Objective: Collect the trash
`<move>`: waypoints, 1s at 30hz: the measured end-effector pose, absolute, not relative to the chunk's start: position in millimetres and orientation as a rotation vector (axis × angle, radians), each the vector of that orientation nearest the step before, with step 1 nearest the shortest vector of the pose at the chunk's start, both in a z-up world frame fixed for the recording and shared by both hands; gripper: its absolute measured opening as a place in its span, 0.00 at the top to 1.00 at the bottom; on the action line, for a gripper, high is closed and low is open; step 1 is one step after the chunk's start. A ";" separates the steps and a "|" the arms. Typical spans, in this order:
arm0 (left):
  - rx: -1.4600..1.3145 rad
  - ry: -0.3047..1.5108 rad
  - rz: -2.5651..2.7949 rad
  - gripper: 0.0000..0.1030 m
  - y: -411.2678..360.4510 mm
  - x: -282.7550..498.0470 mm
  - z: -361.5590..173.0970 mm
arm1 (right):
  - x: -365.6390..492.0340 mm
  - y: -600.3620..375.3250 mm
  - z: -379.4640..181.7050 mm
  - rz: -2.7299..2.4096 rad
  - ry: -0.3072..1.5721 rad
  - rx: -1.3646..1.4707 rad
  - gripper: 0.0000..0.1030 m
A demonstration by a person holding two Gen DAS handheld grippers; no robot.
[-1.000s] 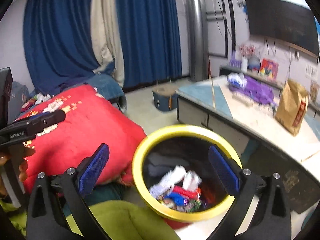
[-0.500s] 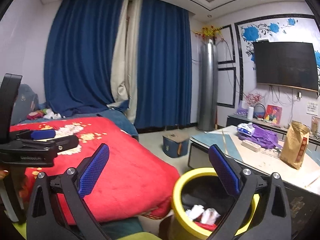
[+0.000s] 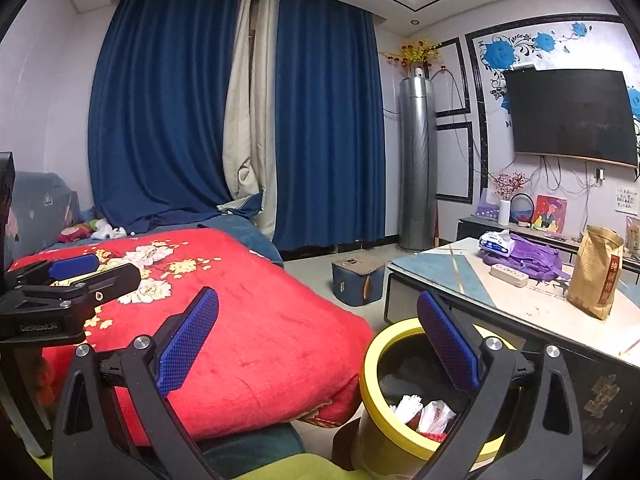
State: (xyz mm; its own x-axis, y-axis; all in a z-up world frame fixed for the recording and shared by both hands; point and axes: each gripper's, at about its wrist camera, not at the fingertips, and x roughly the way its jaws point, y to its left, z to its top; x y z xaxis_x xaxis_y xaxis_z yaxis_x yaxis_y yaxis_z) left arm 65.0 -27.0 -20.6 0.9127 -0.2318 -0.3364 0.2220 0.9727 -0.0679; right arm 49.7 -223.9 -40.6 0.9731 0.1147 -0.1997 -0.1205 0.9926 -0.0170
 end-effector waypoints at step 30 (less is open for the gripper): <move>-0.039 0.353 -0.218 0.10 -27.5 68.2 -19.1 | 49.6 -225.1 -41.8 0.112 0.206 -0.024 0.06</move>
